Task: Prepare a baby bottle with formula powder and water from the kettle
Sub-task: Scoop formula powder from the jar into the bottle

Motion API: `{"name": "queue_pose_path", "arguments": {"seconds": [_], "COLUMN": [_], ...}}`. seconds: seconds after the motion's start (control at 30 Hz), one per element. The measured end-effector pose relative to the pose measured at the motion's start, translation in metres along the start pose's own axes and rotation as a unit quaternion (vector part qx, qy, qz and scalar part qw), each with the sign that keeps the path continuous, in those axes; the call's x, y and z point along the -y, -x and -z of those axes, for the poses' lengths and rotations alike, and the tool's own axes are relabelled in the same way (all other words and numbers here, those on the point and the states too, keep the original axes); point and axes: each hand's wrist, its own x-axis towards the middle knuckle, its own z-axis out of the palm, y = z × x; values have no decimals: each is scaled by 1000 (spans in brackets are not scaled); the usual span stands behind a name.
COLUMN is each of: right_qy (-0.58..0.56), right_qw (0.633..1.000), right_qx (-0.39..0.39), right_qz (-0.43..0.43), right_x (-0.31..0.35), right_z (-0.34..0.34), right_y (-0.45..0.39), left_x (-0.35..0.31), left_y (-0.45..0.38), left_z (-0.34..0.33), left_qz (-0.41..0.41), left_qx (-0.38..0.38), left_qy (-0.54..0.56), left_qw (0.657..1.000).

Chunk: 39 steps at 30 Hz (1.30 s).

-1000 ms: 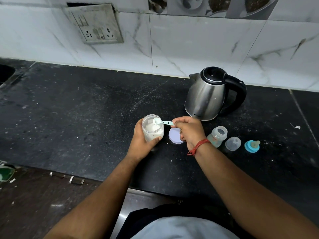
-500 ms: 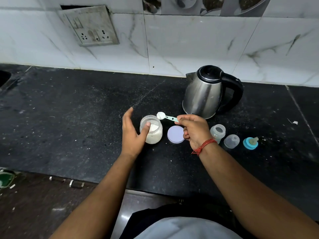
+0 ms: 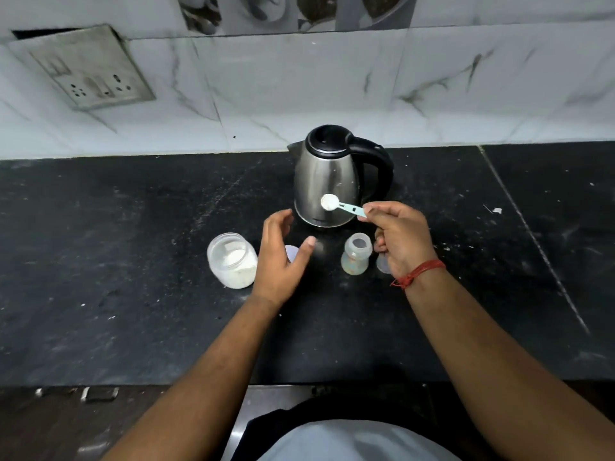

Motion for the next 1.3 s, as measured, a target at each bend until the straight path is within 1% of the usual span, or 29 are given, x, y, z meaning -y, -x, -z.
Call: {"name": "queue_pose_path", "arguments": {"seconds": [0.1, 0.2, 0.27, 0.33, 0.4, 0.53, 0.63, 0.83, 0.97, 1.17, 1.23, 1.3], "right_qy": [14, 23, 29, 34, 37, 54, 86, 143, 228, 295, 326, 370], "right_qw": [1000, 999, 999, 998, 998, 998, 996, 987, 964, 929, 907, 869], "right_qx": [-23, -33, -38, -41, -38, -32, -22, 20, 24, 31, 39, 53], "right_qz": [2, -2, -7, -14, -19, -13, 8, 64, 138, 223, 264, 323], "right_x": [0, -4, -6, -8, -10, -11, -9, -5, -8, -14, -13, -10], "right_z": [29, 51, 63, 71, 77, 82, 80, 60, 40, 15, 10, 6], "right_y": [-4, -6, -7, -9, -9, -10, -10, -8, -5, -1, 2, 7], "left_x": [0, 0, 2, 4, 6, 8, 7, 8, 8, 6, 6, 6], "left_y": [-1, -4, -7, -9, -11, -13, -14, -16, -17, -18, -18, -19], "left_z": [-31, -58, -73, -84, -91, -93, -88, -67, -51, -30, -24, -19], "left_qz": [17, 44, 67, 89, 94, 91, 85, 52, 41, 42, 49, 50], "left_qx": [71, 153, 188, 205, 202, 172, 145, 100, 100, 100, 105, 106], "left_qy": [-8, -22, -20, -18, -24, -9, 4, -27, -62, -86, -91, -89], "left_qw": [997, 987, 980, 975, 974, 981, 986, 993, 992, 990, 989, 989]}}
